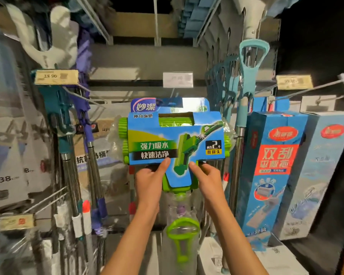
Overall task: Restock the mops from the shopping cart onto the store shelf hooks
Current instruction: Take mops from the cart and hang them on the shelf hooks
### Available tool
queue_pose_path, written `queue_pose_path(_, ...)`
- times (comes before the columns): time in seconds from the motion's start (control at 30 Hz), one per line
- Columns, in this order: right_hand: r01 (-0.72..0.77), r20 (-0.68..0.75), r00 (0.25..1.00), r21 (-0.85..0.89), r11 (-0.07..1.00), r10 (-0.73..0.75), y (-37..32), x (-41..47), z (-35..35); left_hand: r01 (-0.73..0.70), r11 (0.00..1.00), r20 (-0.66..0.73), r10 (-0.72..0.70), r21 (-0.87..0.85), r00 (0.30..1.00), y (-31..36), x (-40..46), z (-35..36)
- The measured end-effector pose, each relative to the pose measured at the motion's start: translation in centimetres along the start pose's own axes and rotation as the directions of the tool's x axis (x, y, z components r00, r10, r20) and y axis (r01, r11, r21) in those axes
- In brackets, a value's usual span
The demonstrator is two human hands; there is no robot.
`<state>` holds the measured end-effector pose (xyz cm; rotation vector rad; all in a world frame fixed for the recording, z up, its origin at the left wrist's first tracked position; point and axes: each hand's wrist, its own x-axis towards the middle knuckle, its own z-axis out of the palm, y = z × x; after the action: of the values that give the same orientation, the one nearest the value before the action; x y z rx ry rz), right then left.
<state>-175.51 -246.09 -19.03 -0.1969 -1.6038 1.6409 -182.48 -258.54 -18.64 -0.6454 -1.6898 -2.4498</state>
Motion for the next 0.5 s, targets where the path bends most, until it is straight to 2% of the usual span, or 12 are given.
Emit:
queue_pose_path(0.27,-0.012,0.090,0.996,0.095,0.995,0.003,0.2,-0.4,-2.3,-0.035,0.998,-0.053,0.032,-0.054,0.998,-0.8,-2.2,0.9)
queue_pose_path(0.5,0.032,0.083,0.996,0.097,0.995,-0.040,0.4,-0.9,-2.3,-0.088,0.996,-0.021,0.087,-0.029,0.996,-0.2,-2.7,0.7)
